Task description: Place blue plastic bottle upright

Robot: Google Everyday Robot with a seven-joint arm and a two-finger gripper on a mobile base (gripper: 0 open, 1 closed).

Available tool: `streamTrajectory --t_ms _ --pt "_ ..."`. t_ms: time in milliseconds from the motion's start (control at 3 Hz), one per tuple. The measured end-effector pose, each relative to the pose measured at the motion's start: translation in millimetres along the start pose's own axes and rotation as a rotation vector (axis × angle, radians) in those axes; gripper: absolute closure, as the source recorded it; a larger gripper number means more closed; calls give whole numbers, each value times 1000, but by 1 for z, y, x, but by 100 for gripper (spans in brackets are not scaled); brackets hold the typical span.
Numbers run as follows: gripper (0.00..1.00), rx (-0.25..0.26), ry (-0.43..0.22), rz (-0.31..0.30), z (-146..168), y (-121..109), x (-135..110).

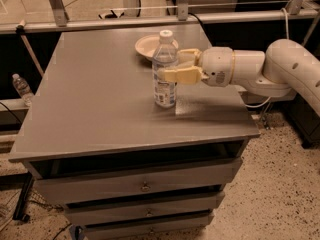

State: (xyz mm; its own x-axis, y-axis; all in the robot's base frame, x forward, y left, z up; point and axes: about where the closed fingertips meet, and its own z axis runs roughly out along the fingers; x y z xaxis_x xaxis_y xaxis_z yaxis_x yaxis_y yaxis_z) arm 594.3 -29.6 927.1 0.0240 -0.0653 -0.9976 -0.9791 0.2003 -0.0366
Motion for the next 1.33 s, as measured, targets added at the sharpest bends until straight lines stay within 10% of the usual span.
streamTrajectory --t_ms 1333 --pt "8 -20 -2 -3 10 5 -3"
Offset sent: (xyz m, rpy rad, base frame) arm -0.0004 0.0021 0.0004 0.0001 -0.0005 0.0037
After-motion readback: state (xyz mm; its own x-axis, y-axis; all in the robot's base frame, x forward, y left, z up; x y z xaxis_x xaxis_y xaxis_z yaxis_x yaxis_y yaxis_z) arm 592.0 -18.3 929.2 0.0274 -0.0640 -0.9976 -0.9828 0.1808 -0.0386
